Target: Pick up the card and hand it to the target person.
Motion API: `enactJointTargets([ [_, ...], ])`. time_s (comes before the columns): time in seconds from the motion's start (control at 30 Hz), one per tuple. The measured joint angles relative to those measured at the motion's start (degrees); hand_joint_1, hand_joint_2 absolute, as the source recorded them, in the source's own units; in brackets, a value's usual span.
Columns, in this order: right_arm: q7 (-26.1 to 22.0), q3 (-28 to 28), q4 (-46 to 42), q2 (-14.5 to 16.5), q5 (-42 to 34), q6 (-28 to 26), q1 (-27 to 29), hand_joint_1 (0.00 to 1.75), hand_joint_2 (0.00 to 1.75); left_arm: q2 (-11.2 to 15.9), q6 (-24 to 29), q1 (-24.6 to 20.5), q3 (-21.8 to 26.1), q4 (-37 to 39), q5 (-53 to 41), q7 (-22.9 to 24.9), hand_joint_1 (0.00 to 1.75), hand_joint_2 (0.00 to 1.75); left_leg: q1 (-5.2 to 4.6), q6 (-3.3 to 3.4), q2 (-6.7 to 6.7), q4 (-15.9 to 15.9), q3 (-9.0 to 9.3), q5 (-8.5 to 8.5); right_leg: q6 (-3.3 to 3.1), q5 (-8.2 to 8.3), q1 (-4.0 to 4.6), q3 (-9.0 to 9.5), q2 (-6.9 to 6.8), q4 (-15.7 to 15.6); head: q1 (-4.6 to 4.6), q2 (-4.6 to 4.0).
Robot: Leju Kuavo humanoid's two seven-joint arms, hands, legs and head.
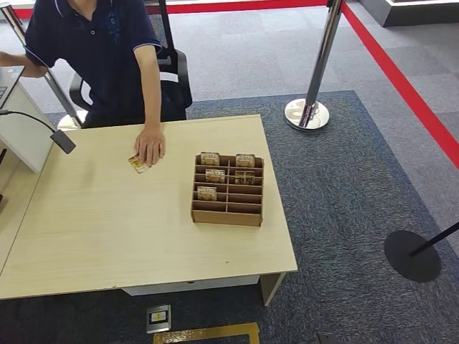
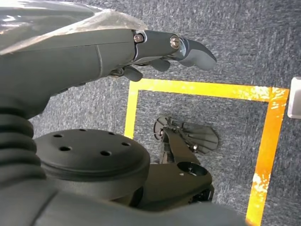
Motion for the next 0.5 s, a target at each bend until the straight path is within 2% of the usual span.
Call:
enactJointTargets([
  [0.13,-0.2,2.2,0.1,-0.3,-1.3,0.4,0.5,0.0,1.75,0.6,-0.4,0.5,-1.7,0.0,1.3,0.2,0.0,1.75,0.0,0.0,0.0,0.0,0.0,0.0,0.0,0.0,0.0,-0.02,0.0,0.0,0.0,0.0],
  [0.5,-0.7,12.1,-0.7,-2.1,-12.9,3.6,3.4,0.0,1.75,3.3,-4.2,3.1,-11.2,-1.0,11.7,4.4,0.0,1.75,0.0,0.0,0.0,0.0,-0.02,0.0,0.0,0.0,0.0,-0.02,0.0,0.0,0.01,0.0],
])
